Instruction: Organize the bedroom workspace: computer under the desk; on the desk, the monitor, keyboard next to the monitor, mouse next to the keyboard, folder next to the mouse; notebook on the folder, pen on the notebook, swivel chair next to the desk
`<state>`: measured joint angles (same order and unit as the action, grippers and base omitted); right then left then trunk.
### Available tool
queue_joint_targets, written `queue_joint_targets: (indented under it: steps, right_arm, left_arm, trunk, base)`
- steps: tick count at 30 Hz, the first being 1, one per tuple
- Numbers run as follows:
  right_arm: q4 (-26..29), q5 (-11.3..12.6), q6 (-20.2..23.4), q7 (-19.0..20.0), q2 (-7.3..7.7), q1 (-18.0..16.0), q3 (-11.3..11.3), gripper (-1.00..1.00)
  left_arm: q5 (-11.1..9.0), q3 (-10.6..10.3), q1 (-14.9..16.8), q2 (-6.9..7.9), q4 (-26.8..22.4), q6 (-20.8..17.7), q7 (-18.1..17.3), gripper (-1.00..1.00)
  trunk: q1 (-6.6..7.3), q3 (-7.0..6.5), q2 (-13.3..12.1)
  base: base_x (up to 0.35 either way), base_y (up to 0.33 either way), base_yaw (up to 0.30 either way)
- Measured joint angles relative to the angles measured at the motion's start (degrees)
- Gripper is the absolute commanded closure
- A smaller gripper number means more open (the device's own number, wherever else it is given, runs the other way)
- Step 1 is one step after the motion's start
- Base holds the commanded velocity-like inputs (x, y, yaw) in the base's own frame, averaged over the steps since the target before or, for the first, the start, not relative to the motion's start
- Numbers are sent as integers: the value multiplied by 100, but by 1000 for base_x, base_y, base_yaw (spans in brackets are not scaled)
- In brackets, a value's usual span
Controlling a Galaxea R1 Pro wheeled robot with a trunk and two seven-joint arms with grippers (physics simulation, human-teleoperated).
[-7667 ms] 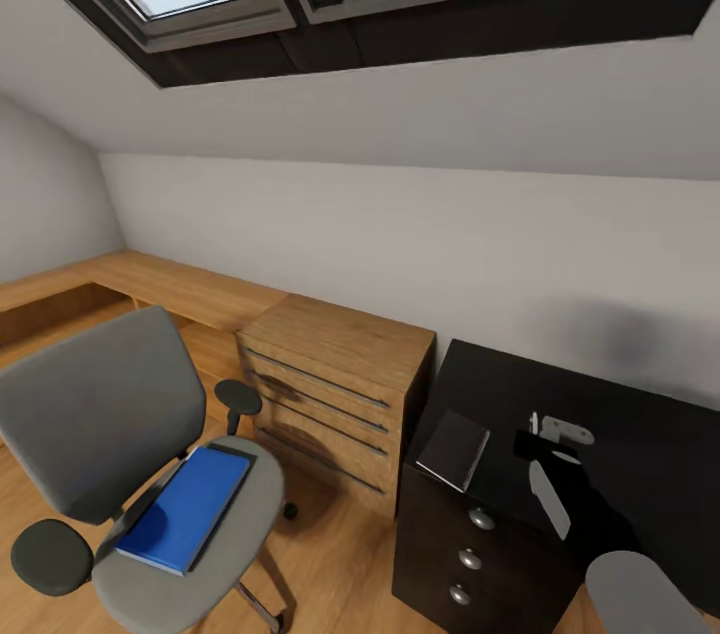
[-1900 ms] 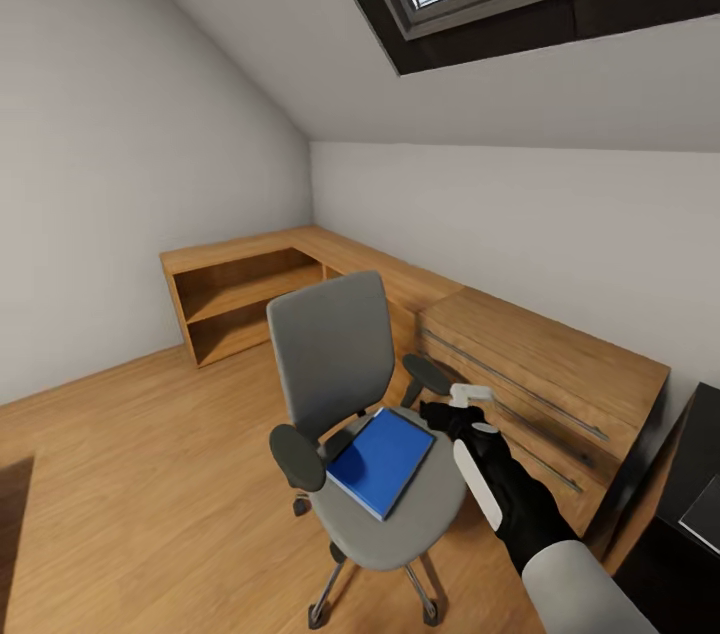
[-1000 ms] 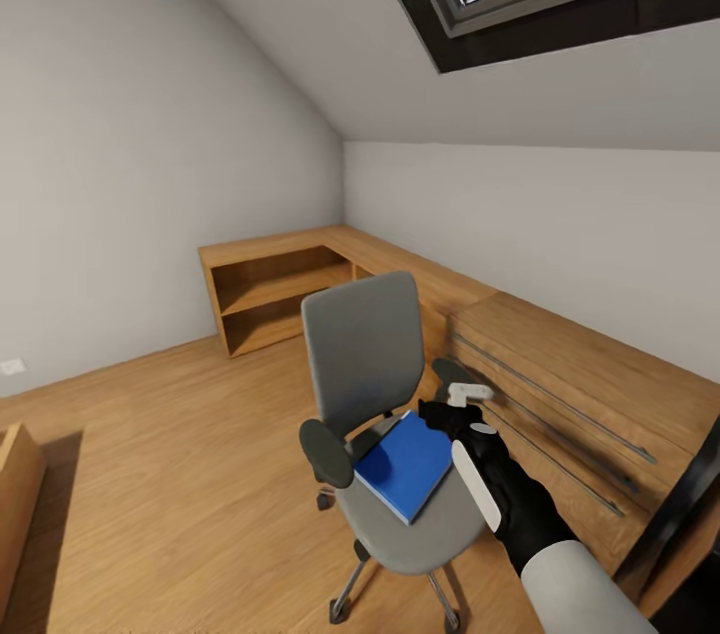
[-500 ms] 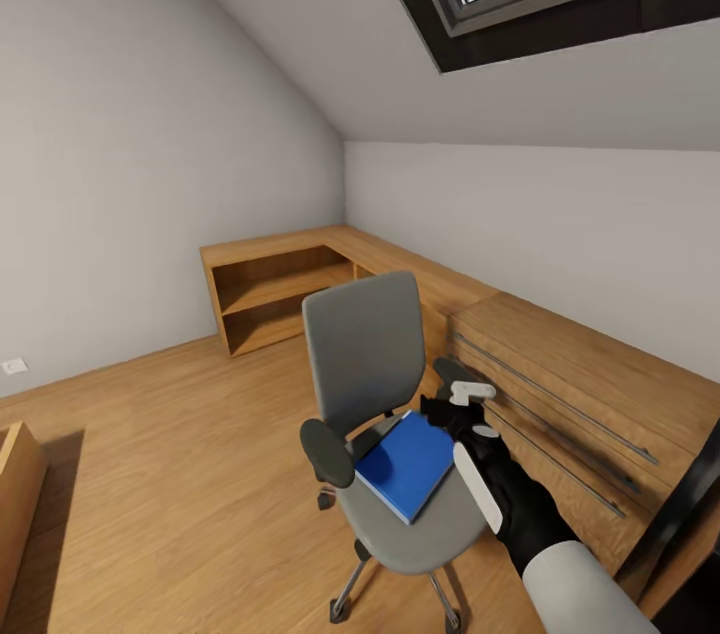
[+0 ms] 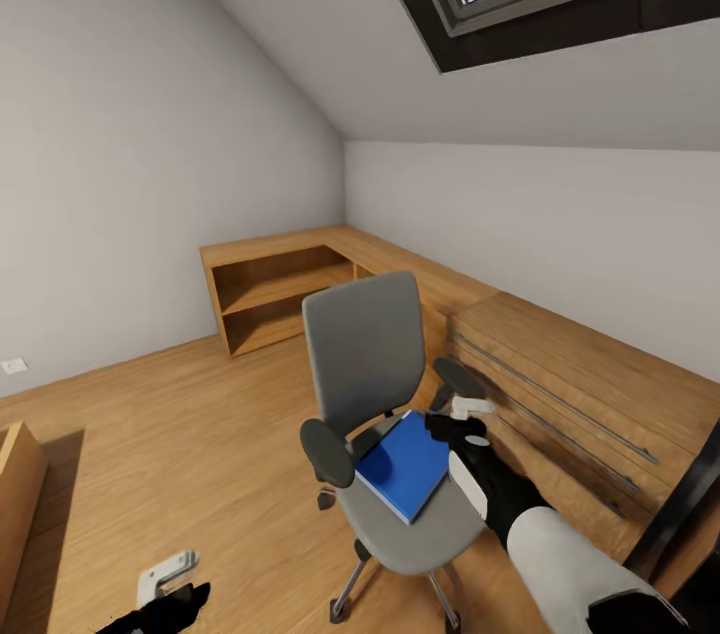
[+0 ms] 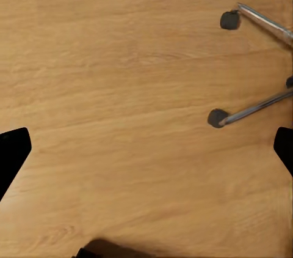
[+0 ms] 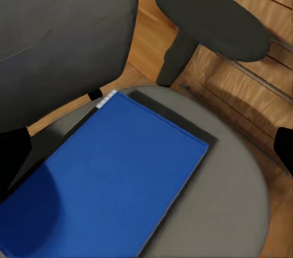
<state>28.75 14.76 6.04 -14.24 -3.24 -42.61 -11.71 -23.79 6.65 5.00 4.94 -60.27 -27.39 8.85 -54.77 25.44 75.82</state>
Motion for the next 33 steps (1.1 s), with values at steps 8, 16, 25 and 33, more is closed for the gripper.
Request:
queue_joint_targets:
  steps: [8, 16, 25, 33]
  right_arm:
    - [-817, 5, -118, -7, -46, -710, 6, -100]
    - [-1326, 26, -80, -31, -71, -792, 2, -100]
    - [-1423, 81, -70, -59, -88, -791, 20, -100]
    - [-1407, 72, -12, -38, -92, -790, -1, -100]
  left_arm:
    - [-60, 284, -2, -17, -1968, -1004, 2, -100]
    - [-975, 1102, -3, -26, -3088, -2050, -22, -100]
    - [-1054, 1215, -3, -23, -3116, -2140, -30, -100]
    - [-1049, 1223, -3, -21, -3109, -2177, -14, -100]
  trunk:
    - [0, 1, 0]
    - [2, 1, 0]
    - [2, 1, 1]
    - [1, 1, 1]
  base:
    - [0, 0, 0]
    - [106, 0, 0]
    - [162, 0, 0]
    - [148, 0, 0]
